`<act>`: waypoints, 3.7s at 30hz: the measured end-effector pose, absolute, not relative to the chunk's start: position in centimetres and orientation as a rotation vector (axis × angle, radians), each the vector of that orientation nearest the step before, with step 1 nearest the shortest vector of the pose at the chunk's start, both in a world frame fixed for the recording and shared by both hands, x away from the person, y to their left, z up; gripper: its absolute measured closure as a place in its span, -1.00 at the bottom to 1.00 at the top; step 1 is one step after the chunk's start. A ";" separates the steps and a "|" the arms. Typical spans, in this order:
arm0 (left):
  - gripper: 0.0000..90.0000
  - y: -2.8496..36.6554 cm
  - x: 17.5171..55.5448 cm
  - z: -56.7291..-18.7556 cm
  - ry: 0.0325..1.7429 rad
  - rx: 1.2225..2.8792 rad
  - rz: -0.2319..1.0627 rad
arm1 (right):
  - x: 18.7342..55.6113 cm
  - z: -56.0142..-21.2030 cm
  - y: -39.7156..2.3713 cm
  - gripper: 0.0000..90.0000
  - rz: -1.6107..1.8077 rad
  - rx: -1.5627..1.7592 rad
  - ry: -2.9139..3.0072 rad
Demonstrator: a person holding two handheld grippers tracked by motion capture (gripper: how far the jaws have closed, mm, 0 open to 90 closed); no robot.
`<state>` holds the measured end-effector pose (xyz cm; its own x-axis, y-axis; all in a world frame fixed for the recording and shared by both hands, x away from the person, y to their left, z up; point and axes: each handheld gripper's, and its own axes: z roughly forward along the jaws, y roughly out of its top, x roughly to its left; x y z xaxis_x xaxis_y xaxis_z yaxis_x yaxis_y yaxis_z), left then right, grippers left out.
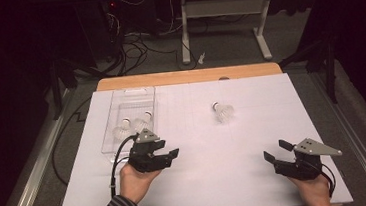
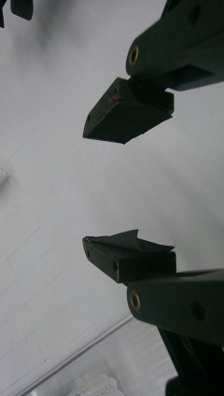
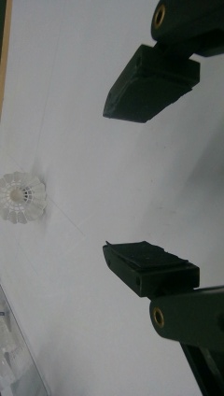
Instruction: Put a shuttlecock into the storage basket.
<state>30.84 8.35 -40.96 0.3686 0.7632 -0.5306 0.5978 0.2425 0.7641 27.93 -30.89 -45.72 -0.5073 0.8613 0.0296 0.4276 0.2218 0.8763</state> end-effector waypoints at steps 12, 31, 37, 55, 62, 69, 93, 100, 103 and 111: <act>0.01 6.7 31.9 -40.8 1.330 1.484 0.172 | 27.9 -45.7 -30.9 -0.34 1.227 1.184 2.031; 0.02 5.0 32.9 -40.9 1.334 1.505 0.131 | 27.9 -45.7 -31.0 -0.34 1.229 1.187 2.026; 0.02 4.4 33.3 -40.9 1.330 1.490 0.125 | 27.8 -45.7 -31.0 -0.34 1.230 1.185 2.026; 0.04 2.9 34.1 -41.1 1.315 1.485 0.125 | 27.8 -45.7 -31.0 -0.34 1.229 1.185 2.028; 0.04 2.6 34.4 -41.3 1.319 1.488 0.122 | 27.8 -45.7 -31.0 -0.34 1.229 1.180 2.031; 0.03 2.5 34.8 -41.4 1.323 1.479 0.118 | 27.9 -45.7 -31.0 -0.34 1.230 1.185 2.028; 0.01 1.2 36.1 -41.4 1.321 1.490 0.138 | 27.9 -45.7 -31.0 -0.34 1.232 1.185 2.029; 0.01 0.9 36.6 -41.3 1.320 1.489 0.146 | 27.9 -45.7 -31.0 -0.34 1.234 1.185 2.029; 0.01 0.7 36.8 -41.2 1.320 1.490 0.146 | 27.9 -45.7 -31.1 -0.34 1.234 1.184 2.029; 0.01 0.3 37.4 -41.1 1.317 1.486 0.149 | 27.9 -45.7 -31.0 -0.34 1.233 1.184 2.029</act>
<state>37.39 0.33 -41.09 0.3758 0.7637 -0.5249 0.6269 0.2076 0.7509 27.87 -31.05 -45.70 -0.5083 0.8606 0.0320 0.4247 0.2182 0.8787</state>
